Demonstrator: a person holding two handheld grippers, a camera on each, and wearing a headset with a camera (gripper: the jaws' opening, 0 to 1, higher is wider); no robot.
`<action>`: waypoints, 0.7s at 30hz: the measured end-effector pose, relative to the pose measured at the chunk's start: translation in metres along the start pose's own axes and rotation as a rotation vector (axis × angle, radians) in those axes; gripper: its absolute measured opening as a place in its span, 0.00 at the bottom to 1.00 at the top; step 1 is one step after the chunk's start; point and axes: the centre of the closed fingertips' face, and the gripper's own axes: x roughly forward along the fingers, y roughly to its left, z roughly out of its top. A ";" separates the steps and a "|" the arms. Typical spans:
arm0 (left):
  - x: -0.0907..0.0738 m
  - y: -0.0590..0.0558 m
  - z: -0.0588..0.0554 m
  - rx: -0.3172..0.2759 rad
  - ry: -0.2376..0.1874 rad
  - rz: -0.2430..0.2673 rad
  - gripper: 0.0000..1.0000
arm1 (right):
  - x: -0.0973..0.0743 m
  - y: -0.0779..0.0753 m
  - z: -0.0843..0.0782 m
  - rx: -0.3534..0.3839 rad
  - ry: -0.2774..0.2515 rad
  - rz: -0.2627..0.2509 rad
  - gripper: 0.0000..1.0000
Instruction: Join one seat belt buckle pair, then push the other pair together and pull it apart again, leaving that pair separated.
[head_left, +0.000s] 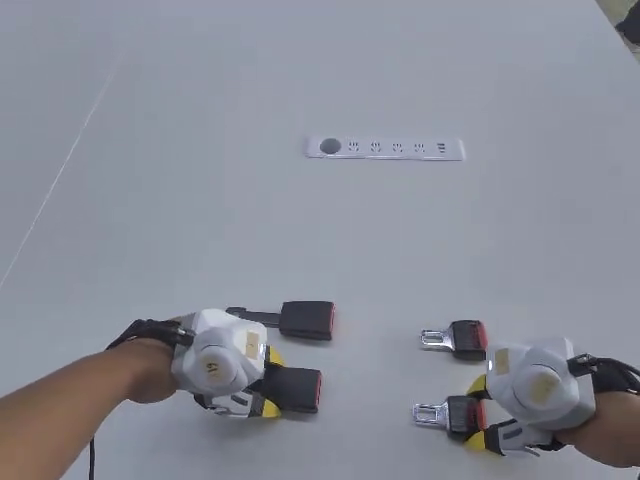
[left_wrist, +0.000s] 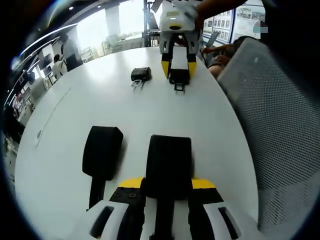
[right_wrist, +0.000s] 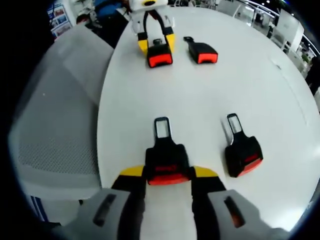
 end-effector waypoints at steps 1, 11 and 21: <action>0.000 0.000 0.000 -0.001 0.002 -0.001 0.34 | 0.000 0.000 0.000 -0.005 0.004 -0.004 0.36; 0.000 -0.003 0.003 -0.012 0.015 -0.004 0.34 | 0.007 -0.003 0.012 -0.015 -0.026 -0.053 0.36; -0.001 -0.005 0.005 -0.028 0.018 0.003 0.34 | 0.020 -0.003 0.046 -0.057 -0.047 -0.037 0.36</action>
